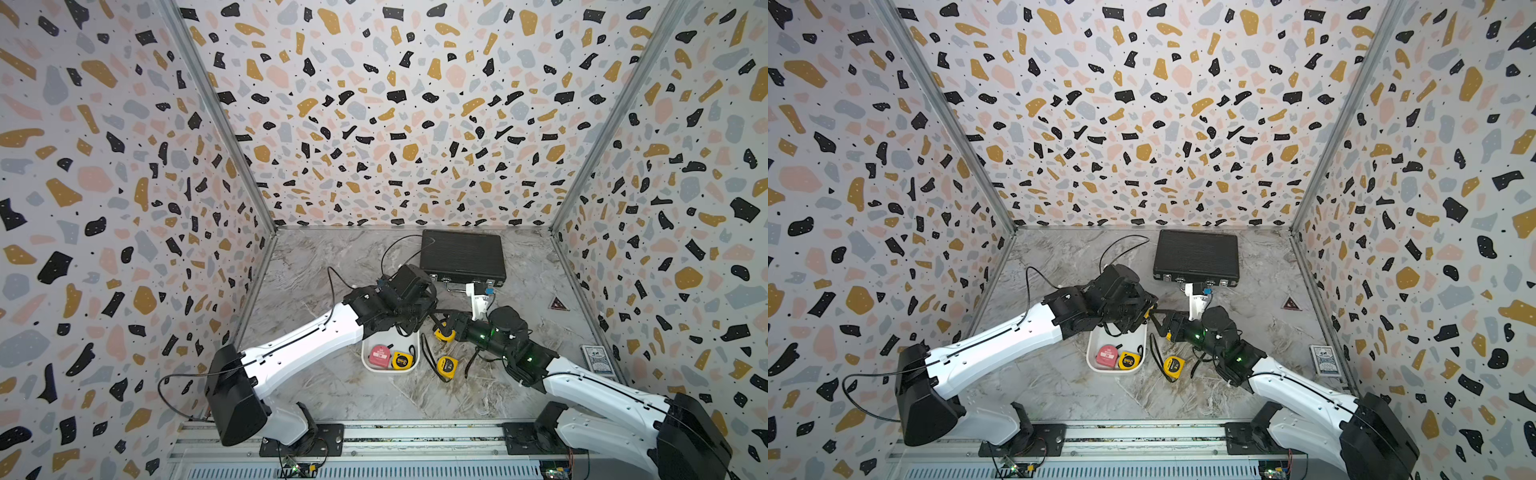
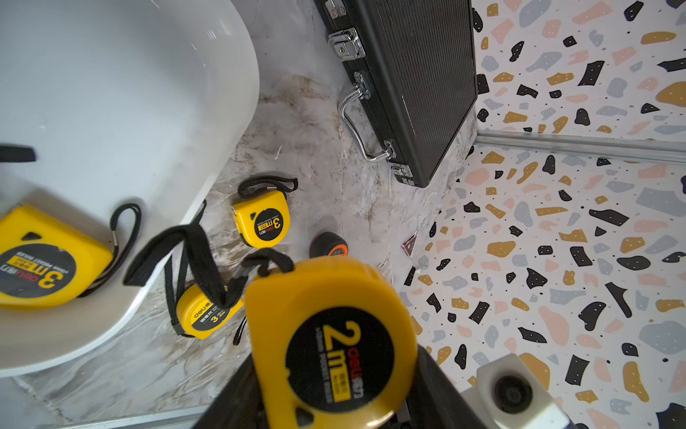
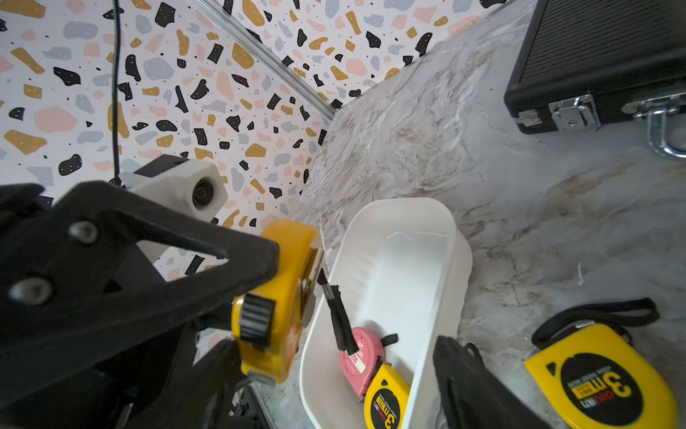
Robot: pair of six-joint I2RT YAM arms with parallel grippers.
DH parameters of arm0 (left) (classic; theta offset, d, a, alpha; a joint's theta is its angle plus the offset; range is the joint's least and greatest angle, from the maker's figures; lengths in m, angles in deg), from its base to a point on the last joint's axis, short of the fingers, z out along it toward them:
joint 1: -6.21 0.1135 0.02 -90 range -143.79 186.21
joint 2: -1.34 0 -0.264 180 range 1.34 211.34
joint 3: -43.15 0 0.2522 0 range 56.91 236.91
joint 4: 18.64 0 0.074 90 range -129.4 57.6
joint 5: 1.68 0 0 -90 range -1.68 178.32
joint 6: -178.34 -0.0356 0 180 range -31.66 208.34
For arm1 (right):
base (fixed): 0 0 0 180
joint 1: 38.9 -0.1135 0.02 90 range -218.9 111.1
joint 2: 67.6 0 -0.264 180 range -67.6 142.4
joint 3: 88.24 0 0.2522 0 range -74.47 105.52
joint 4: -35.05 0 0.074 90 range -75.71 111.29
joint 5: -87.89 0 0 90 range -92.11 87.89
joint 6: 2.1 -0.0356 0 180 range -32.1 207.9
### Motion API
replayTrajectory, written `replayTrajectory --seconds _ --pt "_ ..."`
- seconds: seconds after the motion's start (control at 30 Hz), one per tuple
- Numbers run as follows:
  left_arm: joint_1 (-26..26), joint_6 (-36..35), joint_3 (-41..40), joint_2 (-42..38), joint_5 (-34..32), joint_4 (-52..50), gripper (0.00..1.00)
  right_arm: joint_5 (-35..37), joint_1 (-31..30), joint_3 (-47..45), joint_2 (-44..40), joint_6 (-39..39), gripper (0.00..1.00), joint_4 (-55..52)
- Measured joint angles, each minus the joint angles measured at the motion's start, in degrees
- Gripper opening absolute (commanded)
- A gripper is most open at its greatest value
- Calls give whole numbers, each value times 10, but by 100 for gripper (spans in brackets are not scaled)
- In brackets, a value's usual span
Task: Take the tape measure out of the storage box
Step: Place the tape measure at the center of the board.
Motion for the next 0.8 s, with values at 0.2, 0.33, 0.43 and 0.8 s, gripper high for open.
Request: replayTrajectory --seconds 0.2,0.33,0.43,0.8 --pt "0 12 -16 -14 8 6 0 -16 0 -1 11 8 87 21" --pt "0 18 -25 -18 17 15 0 -35 0 -1 21 13 87 38" --pt "0 22 -31 -20 21 18 0 -47 0 -1 26 19 86 47" --pt "-1 32 -34 -19 45 39 0 -80 0 -2 58 37 52 86"
